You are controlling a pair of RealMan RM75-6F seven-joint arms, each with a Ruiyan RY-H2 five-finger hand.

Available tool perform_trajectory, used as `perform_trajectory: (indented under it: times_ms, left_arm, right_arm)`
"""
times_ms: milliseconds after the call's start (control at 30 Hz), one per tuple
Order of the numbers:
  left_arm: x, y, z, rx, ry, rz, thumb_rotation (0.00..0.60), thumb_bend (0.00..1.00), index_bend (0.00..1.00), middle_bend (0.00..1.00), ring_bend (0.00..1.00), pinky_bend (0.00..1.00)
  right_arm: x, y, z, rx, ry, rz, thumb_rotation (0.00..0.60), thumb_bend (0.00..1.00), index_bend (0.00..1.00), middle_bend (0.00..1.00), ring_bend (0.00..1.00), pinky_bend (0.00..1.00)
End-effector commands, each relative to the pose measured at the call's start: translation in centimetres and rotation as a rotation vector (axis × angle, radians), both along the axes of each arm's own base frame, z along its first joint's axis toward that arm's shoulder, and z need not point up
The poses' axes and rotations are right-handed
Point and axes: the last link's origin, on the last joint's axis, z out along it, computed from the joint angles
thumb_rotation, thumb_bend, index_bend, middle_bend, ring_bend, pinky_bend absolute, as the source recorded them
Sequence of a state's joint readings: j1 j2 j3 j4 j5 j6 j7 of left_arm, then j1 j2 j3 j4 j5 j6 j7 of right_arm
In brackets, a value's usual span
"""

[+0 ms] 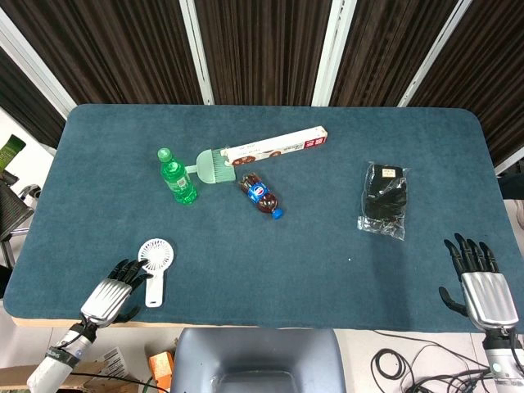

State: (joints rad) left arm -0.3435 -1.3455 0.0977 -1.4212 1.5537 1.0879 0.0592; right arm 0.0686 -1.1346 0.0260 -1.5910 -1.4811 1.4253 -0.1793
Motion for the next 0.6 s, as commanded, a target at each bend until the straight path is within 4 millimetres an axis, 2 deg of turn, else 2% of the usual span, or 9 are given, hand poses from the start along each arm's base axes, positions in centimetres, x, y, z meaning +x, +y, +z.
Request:
perform_trajectory:
  times_ms: [33, 600]
  left_arm:
    - [0.02, -0.04, -0.1, -0.004, 0.002, -0.001, 0.6, 0.33, 0.23, 0.0, 0.0, 0.04]
    - [-0.07, 0.12, -0.64, -0.021, 0.013, 0.006, 0.6, 0.34, 0.23, 0.0, 0.0, 0.04]
  right_arm:
    - [-0.01, 0.07, 0.08, -0.002, -0.002, 0.0, 0.6, 0.27, 0.0, 0.0, 0.0, 0.0]
    - [-0.07, 0.08, 0.12, -0.004, 0.001, -0.002, 0.6, 0.26, 0.0, 0.0, 0.0, 0.0]
